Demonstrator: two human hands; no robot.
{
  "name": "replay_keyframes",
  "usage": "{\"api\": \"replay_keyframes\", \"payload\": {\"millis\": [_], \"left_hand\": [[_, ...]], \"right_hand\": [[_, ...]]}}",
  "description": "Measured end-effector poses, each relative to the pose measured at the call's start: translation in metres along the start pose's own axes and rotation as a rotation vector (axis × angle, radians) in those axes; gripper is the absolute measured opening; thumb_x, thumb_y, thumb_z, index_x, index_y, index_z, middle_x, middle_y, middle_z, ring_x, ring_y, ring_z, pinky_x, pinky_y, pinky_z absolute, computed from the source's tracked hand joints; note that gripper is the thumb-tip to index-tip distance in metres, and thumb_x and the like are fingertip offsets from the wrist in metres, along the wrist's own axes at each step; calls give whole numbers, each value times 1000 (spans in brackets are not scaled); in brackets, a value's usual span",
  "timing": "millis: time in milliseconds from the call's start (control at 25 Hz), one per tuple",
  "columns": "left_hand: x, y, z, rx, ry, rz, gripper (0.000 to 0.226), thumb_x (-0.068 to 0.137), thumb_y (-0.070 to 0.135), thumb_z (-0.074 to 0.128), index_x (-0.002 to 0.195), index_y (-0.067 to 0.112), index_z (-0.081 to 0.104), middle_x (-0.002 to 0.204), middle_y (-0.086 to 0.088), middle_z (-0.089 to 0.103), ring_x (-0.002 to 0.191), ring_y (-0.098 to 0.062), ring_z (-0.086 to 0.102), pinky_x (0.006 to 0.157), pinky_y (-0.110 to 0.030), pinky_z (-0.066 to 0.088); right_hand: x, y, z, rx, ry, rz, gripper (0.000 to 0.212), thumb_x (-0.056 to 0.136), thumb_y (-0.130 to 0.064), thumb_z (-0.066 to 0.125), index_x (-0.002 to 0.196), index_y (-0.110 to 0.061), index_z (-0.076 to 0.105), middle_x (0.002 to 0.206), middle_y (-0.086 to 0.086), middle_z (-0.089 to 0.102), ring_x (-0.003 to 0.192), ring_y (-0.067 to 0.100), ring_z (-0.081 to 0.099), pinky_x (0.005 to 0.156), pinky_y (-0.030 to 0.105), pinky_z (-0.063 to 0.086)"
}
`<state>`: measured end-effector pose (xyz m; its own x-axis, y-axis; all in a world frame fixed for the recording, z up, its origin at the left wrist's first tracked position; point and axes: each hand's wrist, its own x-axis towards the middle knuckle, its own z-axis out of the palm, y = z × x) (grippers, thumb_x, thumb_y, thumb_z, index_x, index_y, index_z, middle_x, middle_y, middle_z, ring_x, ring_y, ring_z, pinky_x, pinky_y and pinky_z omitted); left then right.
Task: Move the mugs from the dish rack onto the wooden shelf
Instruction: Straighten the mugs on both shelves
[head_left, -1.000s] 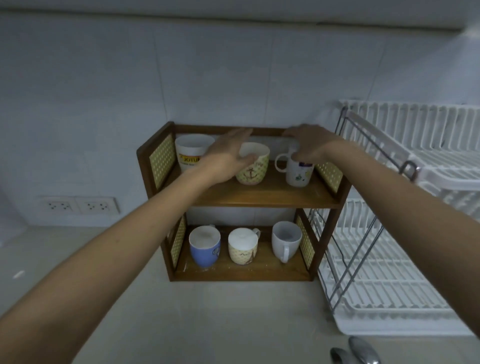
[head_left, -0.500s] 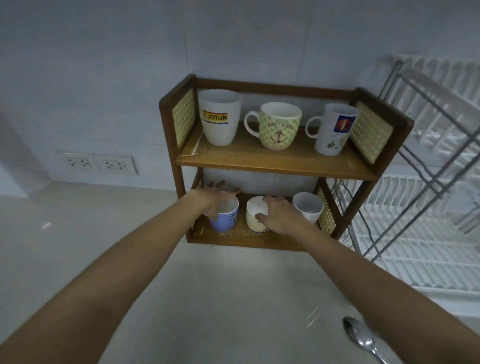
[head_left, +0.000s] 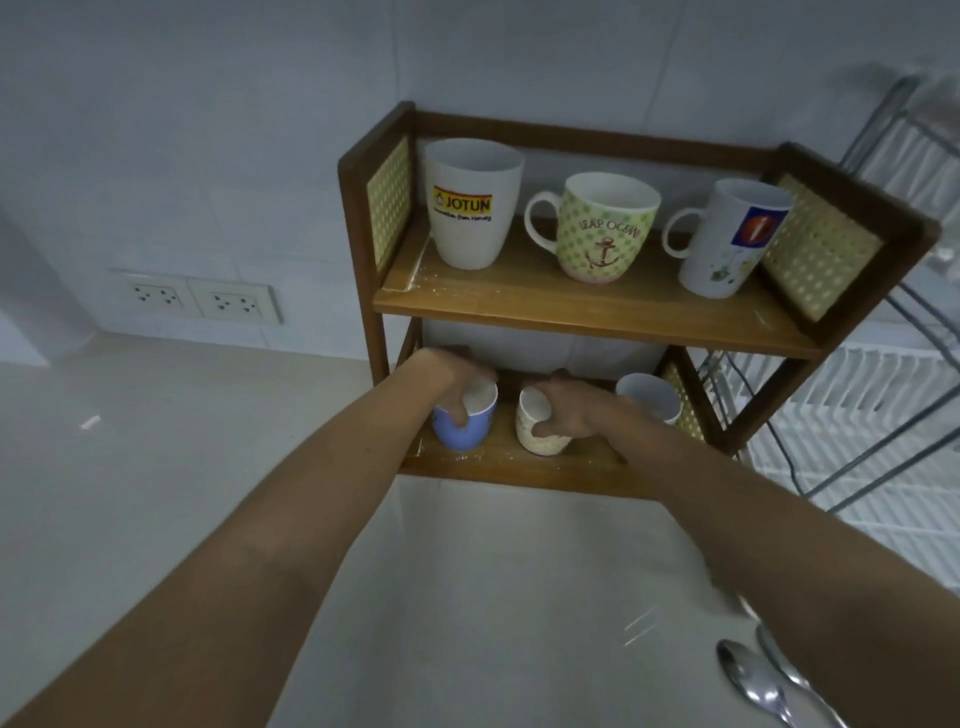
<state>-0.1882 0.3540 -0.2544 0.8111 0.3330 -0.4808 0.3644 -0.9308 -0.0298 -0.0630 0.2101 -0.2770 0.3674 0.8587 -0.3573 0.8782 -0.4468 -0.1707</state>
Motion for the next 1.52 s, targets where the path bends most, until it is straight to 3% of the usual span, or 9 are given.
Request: {"api": "replay_keyframes", "payload": {"millis": [200, 360, 520, 840, 1120, 1240, 1320, 1440, 1520], "left_hand": [[9, -1, 6, -50, 82, -262, 92, 76, 79, 41, 146, 20, 35, 150, -13, 40, 136, -34, 37, 109, -45, 36], [8, -16, 0, -210, -63, -118, 95, 74, 55, 72, 149, 32, 19, 154, -9, 31, 137, -32, 36, 101, -40, 43], [7, -16, 8, -88, 39, -72, 91, 73, 46, 76, 148, 28, 27, 148, -10, 41, 131, -32, 44, 101, -41, 46], [15, -7, 11, -40, 156, -118, 87, 72, 55, 73, 144, 27, 32, 142, -11, 47, 129, -33, 45, 98, -42, 44], [14, 0, 9, 7, 126, -149, 94, 74, 61, 67, 149, 28, 21, 152, -13, 34, 138, -35, 34, 107, -47, 35], [23, 20, 9, -58, 199, -56, 100, 79, 68, 55, 153, 30, 0, 163, -8, 4, 148, -31, 9, 117, -50, 12], [32, 44, 9, -116, 263, 64, 97, 81, 67, 53, 154, 27, 3, 163, -4, 8, 148, -28, 11, 118, -47, 12], [45, 81, 13, -118, 282, 122, 94, 81, 64, 56, 153, 21, 15, 158, -6, 26, 141, -29, 29, 111, -44, 29], [52, 95, 15, -78, 318, 99, 88, 83, 59, 58, 150, 15, 21, 153, -9, 35, 135, -31, 39, 105, -43, 38]], "right_hand": [[-2, 21, -19, -52, -163, -134, 78, 75, -12, 73, 140, -27, 33, 147, 3, 34, 133, 27, 35, 104, 44, 40], [3, 21, -27, -117, -49, 184, 84, 69, -69, 61, 136, -22, 39, 131, 5, 51, 113, 26, 50, 86, 37, 46], [13, 14, -22, -154, -91, 229, 78, 65, -69, 66, 120, -15, 54, 105, 3, 58, 92, 22, 56, 68, 30, 46], [13, 24, -25, -186, -101, -14, 84, 69, -33, 76, 141, -18, 35, 142, 10, 46, 123, 29, 47, 96, 43, 48], [5, 39, -34, 20, -165, -5, 88, 79, -29, 71, 149, -26, 18, 156, 4, 26, 139, 27, 28, 110, 40, 31], [0, 71, -46, 171, -132, 76, 69, 82, -18, 68, 143, -24, 36, 149, 8, 38, 133, 29, 38, 108, 41, 35], [-4, 91, -45, 60, -140, 111, 64, 79, -11, 71, 137, -22, 46, 144, 9, 46, 129, 28, 46, 104, 38, 40], [-7, 103, -47, -259, -278, 126, 94, 69, -31, 81, 147, -29, 28, 154, 6, 28, 138, 31, 32, 109, 45, 34], [-9, 110, -50, -241, -313, 137, 112, 62, -47, 82, 150, -30, 13, 159, 5, 15, 142, 32, 20, 113, 49, 26]]}}
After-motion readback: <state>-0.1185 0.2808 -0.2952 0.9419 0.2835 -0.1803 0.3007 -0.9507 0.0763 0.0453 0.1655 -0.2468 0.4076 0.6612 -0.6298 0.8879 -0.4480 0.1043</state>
